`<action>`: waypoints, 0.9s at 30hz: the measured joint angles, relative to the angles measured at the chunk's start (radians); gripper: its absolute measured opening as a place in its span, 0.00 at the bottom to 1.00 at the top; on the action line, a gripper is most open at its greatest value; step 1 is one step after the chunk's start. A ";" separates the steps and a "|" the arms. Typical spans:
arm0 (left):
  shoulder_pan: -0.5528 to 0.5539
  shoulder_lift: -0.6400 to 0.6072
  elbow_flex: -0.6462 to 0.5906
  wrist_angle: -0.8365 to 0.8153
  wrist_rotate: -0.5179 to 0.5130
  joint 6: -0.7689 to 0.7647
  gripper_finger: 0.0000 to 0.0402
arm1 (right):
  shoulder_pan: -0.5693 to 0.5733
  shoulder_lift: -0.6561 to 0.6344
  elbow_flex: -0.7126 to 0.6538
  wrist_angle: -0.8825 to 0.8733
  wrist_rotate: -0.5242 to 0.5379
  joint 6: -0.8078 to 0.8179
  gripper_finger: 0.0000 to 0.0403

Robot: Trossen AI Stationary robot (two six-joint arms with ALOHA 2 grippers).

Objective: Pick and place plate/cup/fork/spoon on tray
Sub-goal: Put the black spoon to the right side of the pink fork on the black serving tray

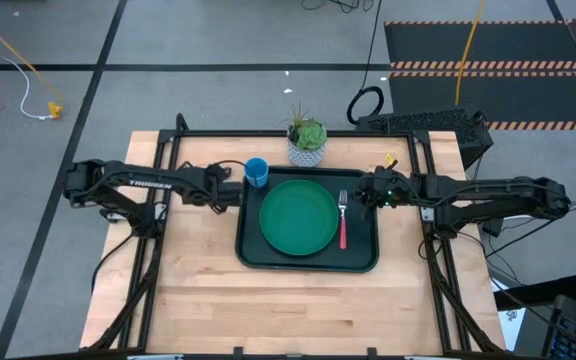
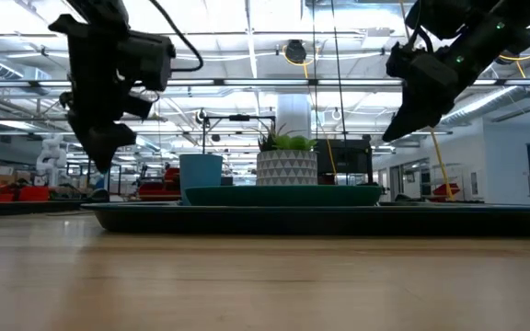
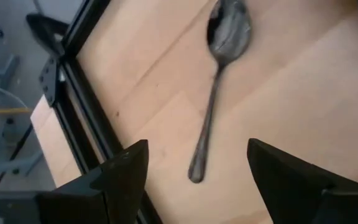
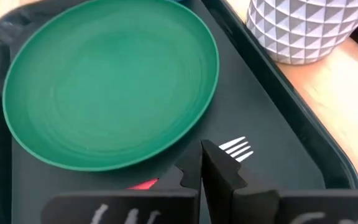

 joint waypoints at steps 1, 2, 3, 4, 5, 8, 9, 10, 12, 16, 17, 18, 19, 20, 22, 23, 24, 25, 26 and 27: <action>0.014 0.000 -0.004 0.001 0.001 -0.007 0.69 | 0.000 0.000 0.000 -0.004 0.000 0.000 0.00; 0.026 0.000 -0.007 0.005 -0.003 -0.008 0.69 | 0.000 0.000 0.000 -0.006 0.000 -0.002 0.00; 0.040 0.000 -0.010 0.012 -0.017 0.004 0.69 | 0.000 0.000 0.000 -0.004 0.000 -0.007 0.00; 0.057 0.000 -0.013 0.019 -0.034 0.023 0.69 | 0.000 0.000 0.000 -0.003 0.000 -0.012 0.00; 0.073 0.000 -0.014 0.026 -0.041 0.045 0.69 | 0.000 0.000 0.000 -0.003 0.000 -0.016 0.00; 0.133 0.000 -0.016 0.058 0.010 0.128 0.69 | 0.000 0.000 0.000 -0.003 0.001 -0.026 0.00; 0.153 0.000 -0.016 0.072 0.039 0.161 0.69 | 0.000 0.000 0.000 -0.003 0.001 -0.026 0.00; 0.173 0.000 -0.016 0.089 0.063 0.194 0.69 | 0.000 0.000 0.000 -0.003 0.001 -0.026 0.00; 0.207 0.000 -0.020 0.140 0.101 0.264 0.69 | 0.000 0.000 0.000 -0.003 0.001 -0.026 0.00; 0.254 0.000 -0.049 0.232 0.152 0.402 0.69 | 0.000 0.000 0.000 -0.003 0.001 -0.026 0.00; 0.265 0.000 -0.059 0.251 0.166 0.433 0.69 | 0.000 0.000 0.000 -0.003 0.001 -0.026 0.00; 0.276 0.000 -0.069 0.267 0.181 0.460 0.69 | 0.000 0.000 0.000 -0.003 0.001 -0.026 0.00; 0.286 0.000 -0.079 0.281 0.197 0.486 0.69 | 0.000 0.000 0.000 -0.003 0.001 -0.026 0.00; 0.295 0.000 -0.088 0.295 0.211 0.508 0.69 | 0.000 0.000 0.000 -0.003 0.001 -0.026 0.00; 0.314 0.000 -0.105 0.331 0.225 0.551 0.69 | 0.000 0.000 0.000 -0.003 0.001 -0.030 0.00; 0.325 0.000 -0.114 0.346 0.226 0.568 0.69 | 0.000 0.000 0.000 -0.003 0.001 -0.034 0.00; 0.337 0.000 -0.123 0.360 0.227 0.581 0.69 | 0.000 0.000 0.000 -0.003 0.001 -0.038 0.00; 0.349 0.000 -0.131 0.372 0.227 0.594 0.69 | 0.000 0.000 0.000 -0.003 0.001 -0.044 0.00; 0.361 0.000 -0.139 0.388 0.231 0.604 0.69 | 0.000 0.000 0.000 -0.003 0.001 -0.051 0.00; 0.374 0.000 -0.147 0.406 0.242 0.613 0.69 | 0.000 0.000 0.000 -0.003 0.001 -0.053 0.00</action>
